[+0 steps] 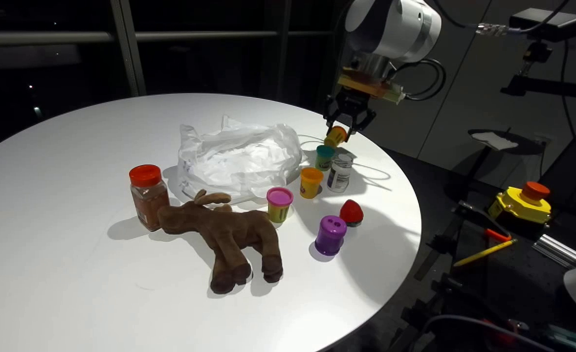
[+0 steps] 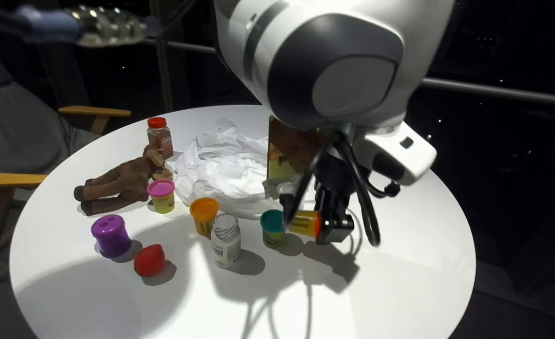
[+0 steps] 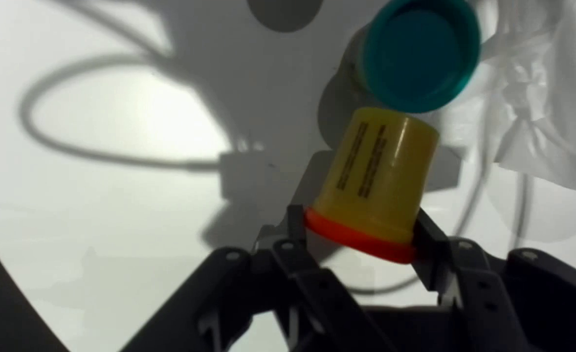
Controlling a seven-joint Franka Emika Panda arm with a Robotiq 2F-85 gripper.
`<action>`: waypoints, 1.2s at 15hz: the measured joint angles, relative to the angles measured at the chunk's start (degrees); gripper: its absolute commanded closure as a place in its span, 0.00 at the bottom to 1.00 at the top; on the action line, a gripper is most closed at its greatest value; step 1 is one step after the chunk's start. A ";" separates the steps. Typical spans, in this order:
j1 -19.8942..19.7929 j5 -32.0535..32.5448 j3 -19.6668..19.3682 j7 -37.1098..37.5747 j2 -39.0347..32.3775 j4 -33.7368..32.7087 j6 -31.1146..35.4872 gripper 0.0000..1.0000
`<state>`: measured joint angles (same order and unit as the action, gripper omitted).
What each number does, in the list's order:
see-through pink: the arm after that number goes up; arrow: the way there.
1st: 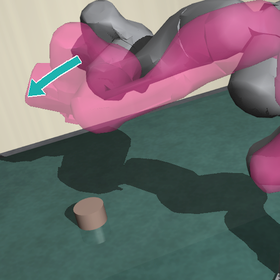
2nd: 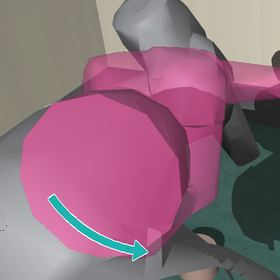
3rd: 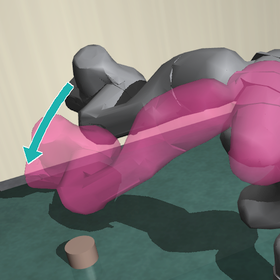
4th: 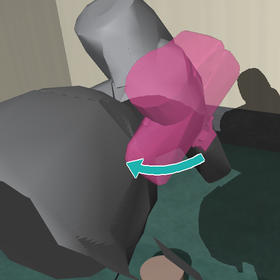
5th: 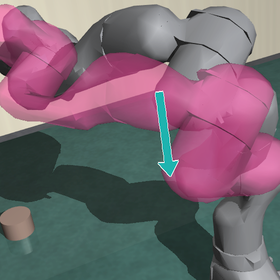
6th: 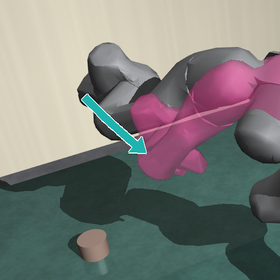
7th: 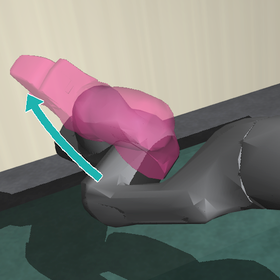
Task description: Put all the objects on the table into the white plastic bag
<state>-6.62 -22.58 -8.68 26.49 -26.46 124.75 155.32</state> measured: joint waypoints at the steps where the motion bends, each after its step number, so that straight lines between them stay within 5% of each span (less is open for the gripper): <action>1: 2.16 1.79 -0.63 1.89 1.38 0.68 1.64 0.77; 7: 13.81 13.14 -3.97 11.86 3.59 2.52 8.90 0.77; 14: 15.19 13.05 0.81 11.54 -3.66 -0.15 16.32 0.77; 15: 15.20 12.91 1.58 11.36 -4.71 -0.78 17.59 0.27; 18: 15.54 12.74 2.68 10.61 -6.97 -2.38 20.04 0.12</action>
<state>8.92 -9.84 -6.00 37.10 -33.43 122.37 175.37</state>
